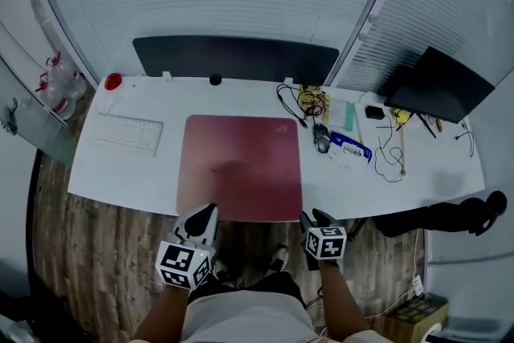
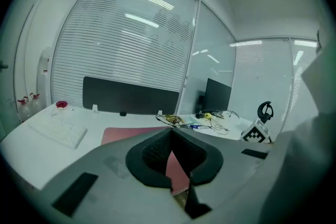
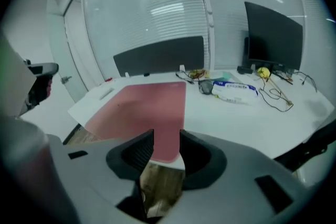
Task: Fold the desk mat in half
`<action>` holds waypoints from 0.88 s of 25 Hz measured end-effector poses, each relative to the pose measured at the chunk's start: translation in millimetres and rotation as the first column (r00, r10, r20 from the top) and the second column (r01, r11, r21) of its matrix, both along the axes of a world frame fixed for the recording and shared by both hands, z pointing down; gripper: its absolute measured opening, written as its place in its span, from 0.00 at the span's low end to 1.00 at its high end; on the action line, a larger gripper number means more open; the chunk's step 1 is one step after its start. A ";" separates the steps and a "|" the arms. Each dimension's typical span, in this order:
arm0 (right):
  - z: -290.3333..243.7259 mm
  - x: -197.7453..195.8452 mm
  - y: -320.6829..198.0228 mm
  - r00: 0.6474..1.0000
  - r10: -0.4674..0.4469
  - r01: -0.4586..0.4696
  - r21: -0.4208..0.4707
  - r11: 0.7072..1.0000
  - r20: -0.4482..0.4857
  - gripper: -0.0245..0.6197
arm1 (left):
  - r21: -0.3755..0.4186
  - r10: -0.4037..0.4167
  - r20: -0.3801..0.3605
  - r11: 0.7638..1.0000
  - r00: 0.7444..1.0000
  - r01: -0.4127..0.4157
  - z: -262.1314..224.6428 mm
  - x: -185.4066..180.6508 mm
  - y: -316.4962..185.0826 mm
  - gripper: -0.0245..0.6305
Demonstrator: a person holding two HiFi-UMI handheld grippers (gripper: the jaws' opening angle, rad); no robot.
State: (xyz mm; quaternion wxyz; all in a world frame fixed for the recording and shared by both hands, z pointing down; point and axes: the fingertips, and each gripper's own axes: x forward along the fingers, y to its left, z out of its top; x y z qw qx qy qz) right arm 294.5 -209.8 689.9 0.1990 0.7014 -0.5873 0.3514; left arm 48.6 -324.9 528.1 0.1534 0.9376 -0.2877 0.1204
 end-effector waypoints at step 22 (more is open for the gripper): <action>84.4 -1.5 -3.2 0.993 0.098 -0.086 -0.177 0.981 0.060 0.16 | -0.073 -0.043 0.047 0.996 0.998 0.047 26.4 -13.0 -1.4 0.05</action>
